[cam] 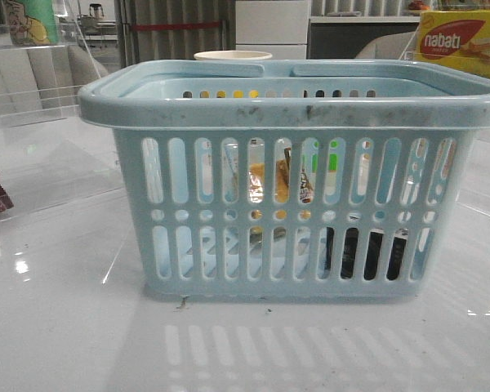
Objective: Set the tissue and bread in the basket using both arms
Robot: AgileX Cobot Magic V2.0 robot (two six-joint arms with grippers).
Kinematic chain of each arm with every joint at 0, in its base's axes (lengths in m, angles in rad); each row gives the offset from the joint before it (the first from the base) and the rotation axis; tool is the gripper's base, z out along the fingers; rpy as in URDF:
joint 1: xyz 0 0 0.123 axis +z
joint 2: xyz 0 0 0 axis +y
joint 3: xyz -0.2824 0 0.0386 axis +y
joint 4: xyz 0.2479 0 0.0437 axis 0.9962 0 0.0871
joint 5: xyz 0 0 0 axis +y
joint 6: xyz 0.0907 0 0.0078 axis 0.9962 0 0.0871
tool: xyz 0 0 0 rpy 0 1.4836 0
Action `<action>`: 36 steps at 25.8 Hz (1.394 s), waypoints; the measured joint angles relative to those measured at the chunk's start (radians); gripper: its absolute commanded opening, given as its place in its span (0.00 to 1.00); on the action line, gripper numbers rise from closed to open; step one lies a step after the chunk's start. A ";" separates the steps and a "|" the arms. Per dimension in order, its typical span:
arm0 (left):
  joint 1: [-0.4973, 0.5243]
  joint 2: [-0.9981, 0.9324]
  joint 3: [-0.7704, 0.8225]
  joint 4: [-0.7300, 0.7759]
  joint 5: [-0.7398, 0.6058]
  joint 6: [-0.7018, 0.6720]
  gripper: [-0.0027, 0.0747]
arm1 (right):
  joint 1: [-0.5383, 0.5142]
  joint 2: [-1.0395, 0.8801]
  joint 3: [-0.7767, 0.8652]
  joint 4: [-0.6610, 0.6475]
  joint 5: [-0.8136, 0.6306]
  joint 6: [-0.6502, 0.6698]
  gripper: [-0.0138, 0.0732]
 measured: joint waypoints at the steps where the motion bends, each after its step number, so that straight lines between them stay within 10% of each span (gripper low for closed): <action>1: 0.000 0.000 0.000 0.000 0.000 0.000 0.15 | 0.000 0.000 0.000 0.000 0.000 0.000 0.23; 36: 0.000 0.000 0.000 0.000 0.000 0.000 0.15 | -0.028 0.000 0.000 0.000 0.000 0.000 0.23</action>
